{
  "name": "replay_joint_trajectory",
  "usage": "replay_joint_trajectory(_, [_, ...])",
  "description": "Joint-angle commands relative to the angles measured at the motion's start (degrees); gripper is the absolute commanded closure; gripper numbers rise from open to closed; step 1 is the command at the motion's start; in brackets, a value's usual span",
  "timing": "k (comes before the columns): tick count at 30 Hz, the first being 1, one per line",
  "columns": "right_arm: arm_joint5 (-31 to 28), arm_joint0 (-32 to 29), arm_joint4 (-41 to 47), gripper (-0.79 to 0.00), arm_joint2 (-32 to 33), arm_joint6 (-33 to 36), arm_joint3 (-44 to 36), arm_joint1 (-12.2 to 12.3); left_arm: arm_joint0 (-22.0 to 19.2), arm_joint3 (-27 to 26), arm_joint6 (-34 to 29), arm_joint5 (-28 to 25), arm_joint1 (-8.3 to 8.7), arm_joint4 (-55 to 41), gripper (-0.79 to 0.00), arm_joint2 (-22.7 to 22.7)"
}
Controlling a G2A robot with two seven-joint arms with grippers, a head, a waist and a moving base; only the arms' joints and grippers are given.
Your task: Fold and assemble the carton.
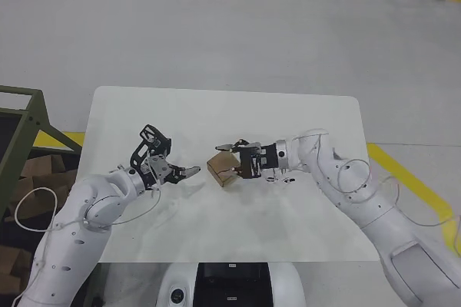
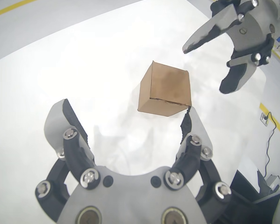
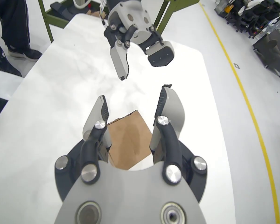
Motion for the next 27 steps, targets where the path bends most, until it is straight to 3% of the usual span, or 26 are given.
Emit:
replay_joint_trajectory(1, [1.5,-0.9,0.2,-0.585,2.9,-1.9,-0.1,1.0,0.3,0.1,0.5,-0.9,0.1,-1.3,-0.785,-0.8])
replay_joint_trajectory(4, [3.0,-2.6,1.5,-0.683,7.7,-2.9,-0.8,2.6,0.5,-0.2,1.7,-2.3,0.21,-3.0,-0.785,-2.0])
replay_joint_trajectory(7, [4.6,-4.9,3.4,-0.68,13.2,-1.6,-2.8,4.2,1.0,-0.8,4.3,-3.5,0.29,-5.0,-0.785,-3.8])
replay_joint_trajectory(9, [5.6,-6.8,5.3,-0.785,16.9,0.4,-4.7,5.1,1.2,-1.3,6.2,-3.3,0.33,-5.6,-0.785,-5.3])
replay_joint_trajectory(13, [5.9,-10.1,8.3,-0.785,21.0,5.7,-9.1,6.1,1.8,-2.4,8.2,-0.9,0.18,-6.8,-0.785,-6.0])
replay_joint_trajectory(27, [5.9,-10.1,8.3,-0.785,21.0,5.7,-9.1,6.1,1.8,-2.4,8.2,-0.9,0.18,-6.8,-0.785,-6.0])
